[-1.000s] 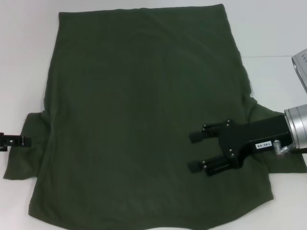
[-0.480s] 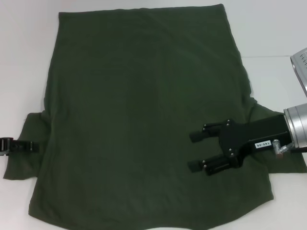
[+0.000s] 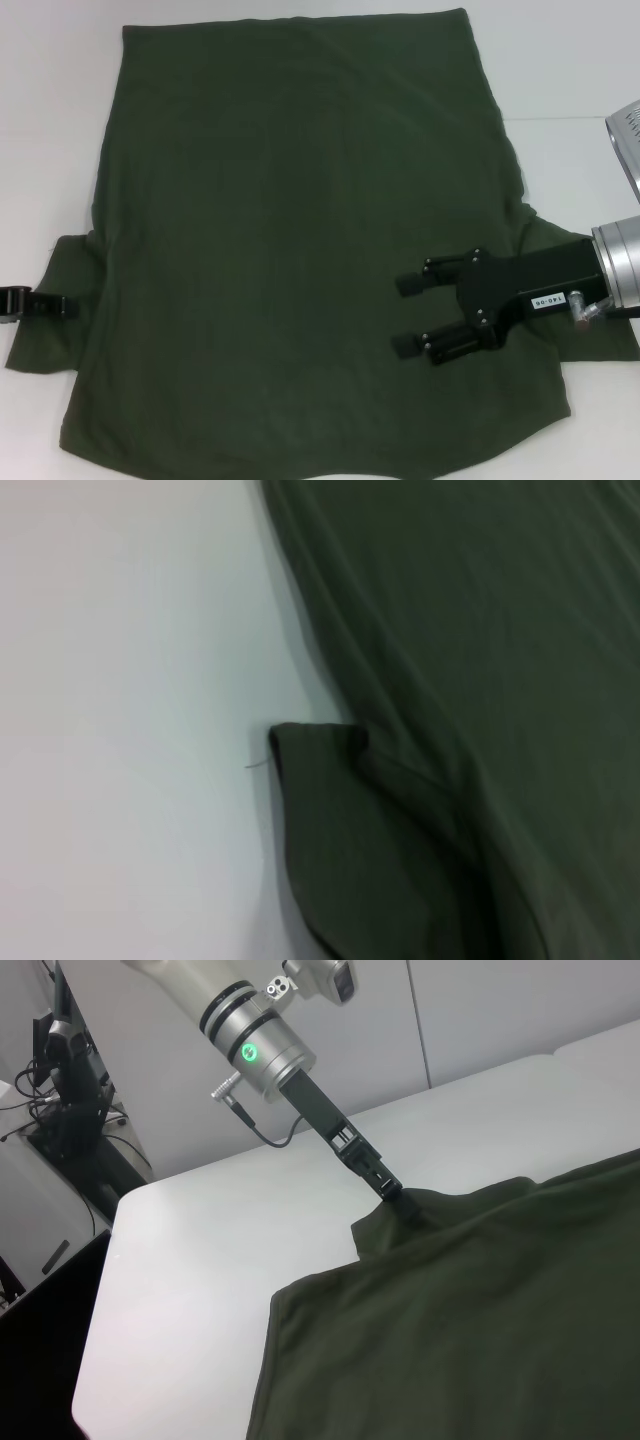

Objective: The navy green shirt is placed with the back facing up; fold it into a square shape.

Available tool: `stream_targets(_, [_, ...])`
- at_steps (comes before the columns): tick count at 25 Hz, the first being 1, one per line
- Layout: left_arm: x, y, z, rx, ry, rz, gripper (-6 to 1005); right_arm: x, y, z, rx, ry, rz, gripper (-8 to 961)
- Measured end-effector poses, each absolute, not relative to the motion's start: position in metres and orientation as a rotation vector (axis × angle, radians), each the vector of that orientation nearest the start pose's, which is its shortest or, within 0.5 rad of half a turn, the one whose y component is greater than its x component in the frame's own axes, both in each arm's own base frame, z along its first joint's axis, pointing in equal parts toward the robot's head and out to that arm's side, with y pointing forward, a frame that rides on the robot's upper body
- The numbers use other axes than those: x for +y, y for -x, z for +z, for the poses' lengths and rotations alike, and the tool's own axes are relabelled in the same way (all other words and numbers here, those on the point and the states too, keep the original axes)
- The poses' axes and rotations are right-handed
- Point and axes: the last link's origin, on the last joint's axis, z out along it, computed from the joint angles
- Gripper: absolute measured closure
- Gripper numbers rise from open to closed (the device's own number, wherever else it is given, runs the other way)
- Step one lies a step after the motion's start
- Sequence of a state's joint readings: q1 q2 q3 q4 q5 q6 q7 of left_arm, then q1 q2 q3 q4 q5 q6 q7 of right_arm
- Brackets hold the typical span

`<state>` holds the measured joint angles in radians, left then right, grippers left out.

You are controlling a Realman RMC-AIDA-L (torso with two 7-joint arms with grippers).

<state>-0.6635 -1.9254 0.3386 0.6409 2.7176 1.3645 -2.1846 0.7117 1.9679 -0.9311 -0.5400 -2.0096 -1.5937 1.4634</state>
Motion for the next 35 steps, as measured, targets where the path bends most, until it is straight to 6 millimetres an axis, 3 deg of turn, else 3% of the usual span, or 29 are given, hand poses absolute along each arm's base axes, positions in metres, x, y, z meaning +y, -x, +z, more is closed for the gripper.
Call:
stream_targets(2, [0.3609,0.3514,0.0751,-1.632,2.119,-0.1,239,0.3532,-0.2243,-0.006,0.508,3.052,0.477,39])
stream_targets(10, [0.3612,0.3515,0.0729,-1.633,2.121,-0.095,519,0.3547,-0.2224,-0.006,0.503,3.053,0.477,39])
stream_targets(16, [0.3655,0.3549,0.0676,-1.606,2.096,-0.029,553,0.3564,-0.2225,-0.0077,0.508,3.046,0.467,40])
stream_targets(21, [0.3664,0.3539,0.0661,-1.605,2.1,-0.023,759,0.356,-0.2226,-0.0088,0.507,3.05,0.46,40])
stream_targets(32, [0.3688,0.349,0.0676,-1.598,2.124,-0.023,985,0.3559,-0.223,-0.0094,0.51,3.049,0.459,40])
stream_targets(35, [0.3706,0.3474,0.0738,-1.585,2.129,-0.017,993,0.3559,-0.223,-0.0094,0.511,3.049,0.459,40])
